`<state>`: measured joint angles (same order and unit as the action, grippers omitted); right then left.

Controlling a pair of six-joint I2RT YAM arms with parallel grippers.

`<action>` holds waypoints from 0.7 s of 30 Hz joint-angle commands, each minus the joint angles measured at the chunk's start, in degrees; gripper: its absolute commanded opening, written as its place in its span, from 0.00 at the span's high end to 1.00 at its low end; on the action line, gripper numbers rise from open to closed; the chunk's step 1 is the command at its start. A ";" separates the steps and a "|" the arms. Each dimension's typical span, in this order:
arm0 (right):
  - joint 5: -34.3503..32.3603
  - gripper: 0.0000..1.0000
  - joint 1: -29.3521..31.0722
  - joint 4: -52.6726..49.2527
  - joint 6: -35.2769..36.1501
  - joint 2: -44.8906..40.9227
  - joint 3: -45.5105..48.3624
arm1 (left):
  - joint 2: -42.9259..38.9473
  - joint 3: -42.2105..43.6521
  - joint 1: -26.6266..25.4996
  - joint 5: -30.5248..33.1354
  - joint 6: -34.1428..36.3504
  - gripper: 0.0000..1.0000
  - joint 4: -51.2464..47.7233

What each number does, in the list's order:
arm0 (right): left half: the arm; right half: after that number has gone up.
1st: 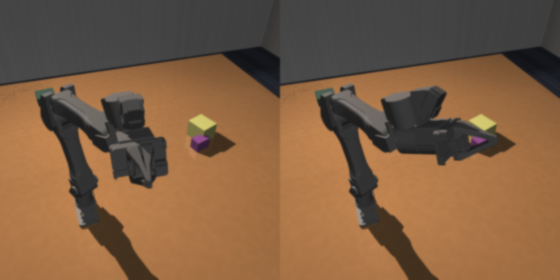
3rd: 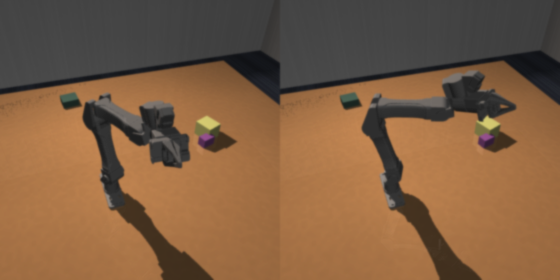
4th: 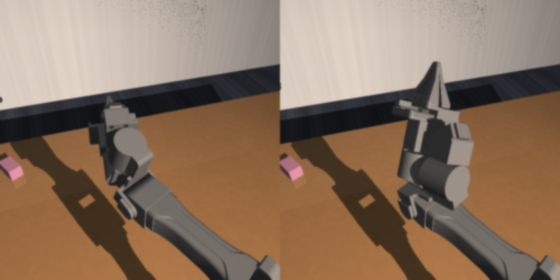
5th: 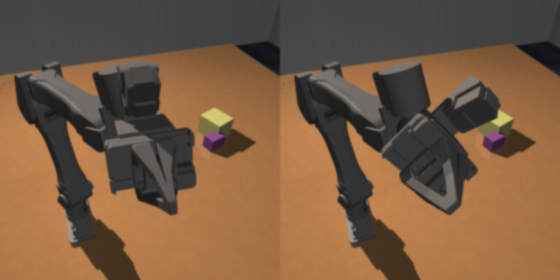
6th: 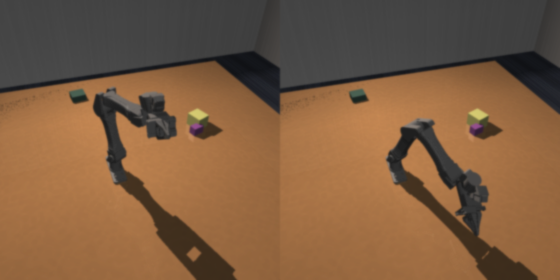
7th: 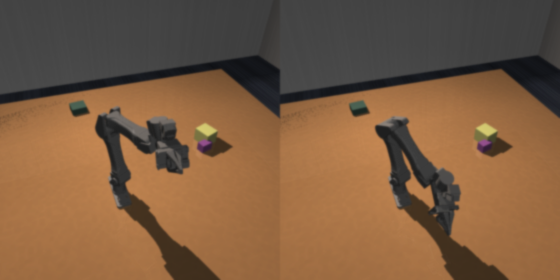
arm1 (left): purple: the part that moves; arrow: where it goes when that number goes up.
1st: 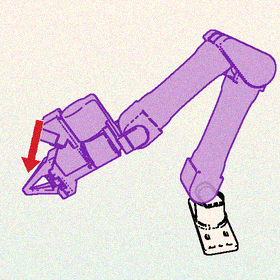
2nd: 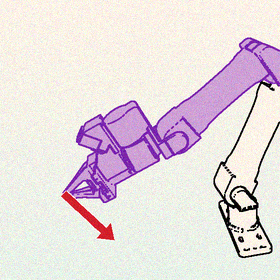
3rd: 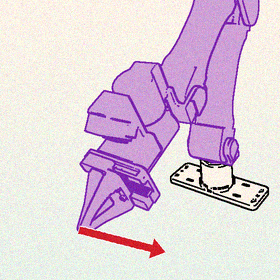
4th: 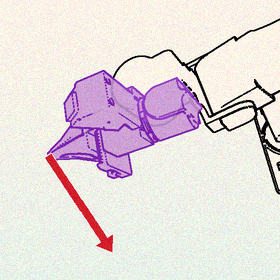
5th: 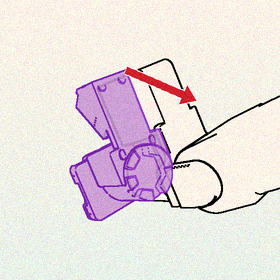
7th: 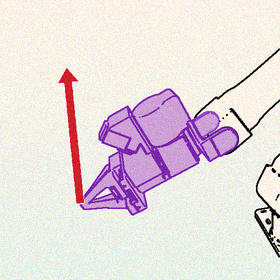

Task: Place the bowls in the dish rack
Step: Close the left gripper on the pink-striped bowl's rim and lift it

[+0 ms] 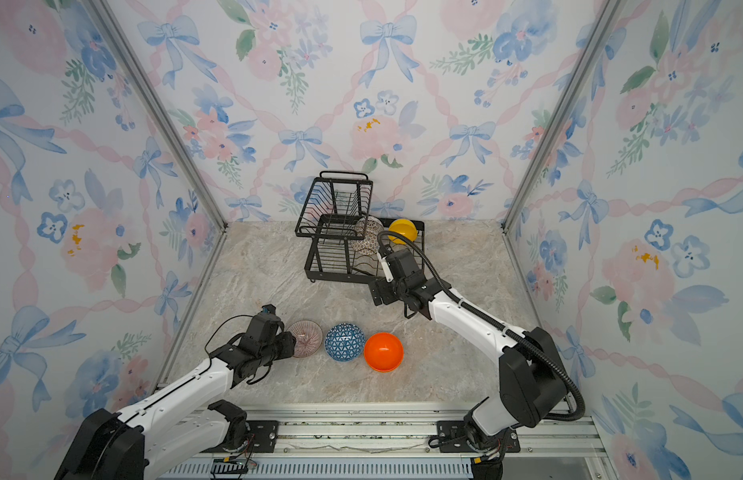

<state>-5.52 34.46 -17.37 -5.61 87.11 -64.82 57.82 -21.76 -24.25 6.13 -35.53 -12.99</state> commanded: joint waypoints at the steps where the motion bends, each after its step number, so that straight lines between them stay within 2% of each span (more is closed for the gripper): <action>1: 0.42 0.03 -0.58 -2.21 -0.65 0.08 -1.91 | 0.36 0.79 0.33 -0.24 0.62 0.65 0.82; 6: 0.39 0.03 -0.79 -2.83 -0.31 -0.01 -2.14 | 0.36 0.40 0.34 0.36 0.98 0.67 0.79; 8: 0.29 0.03 -0.88 -3.11 -0.13 -0.19 -2.16 | 0.51 0.25 0.34 0.62 1.16 0.74 0.82; 13: 0.33 0.03 -1.23 -3.77 0.21 -0.45 -2.41 | 0.86 0.05 0.43 0.90 1.36 0.78 0.79; 16: 0.34 0.03 -1.40 -4.14 0.42 -0.61 -2.68 | 0.63 -0.10 0.43 0.99 1.51 0.83 0.83; 19: 0.33 0.03 -1.49 -4.17 0.60 -0.76 -2.60 | 0.23 -0.06 0.51 1.12 1.78 0.95 0.71; 21: 0.37 0.03 -1.59 -4.27 0.65 -0.87 -2.59 | -0.14 0.05 0.52 1.21 1.86 1.00 0.76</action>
<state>-5.52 33.67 -19.94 -5.50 87.11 -65.69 57.56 -21.98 -24.21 6.00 -34.59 -11.22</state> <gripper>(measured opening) 0.967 0.056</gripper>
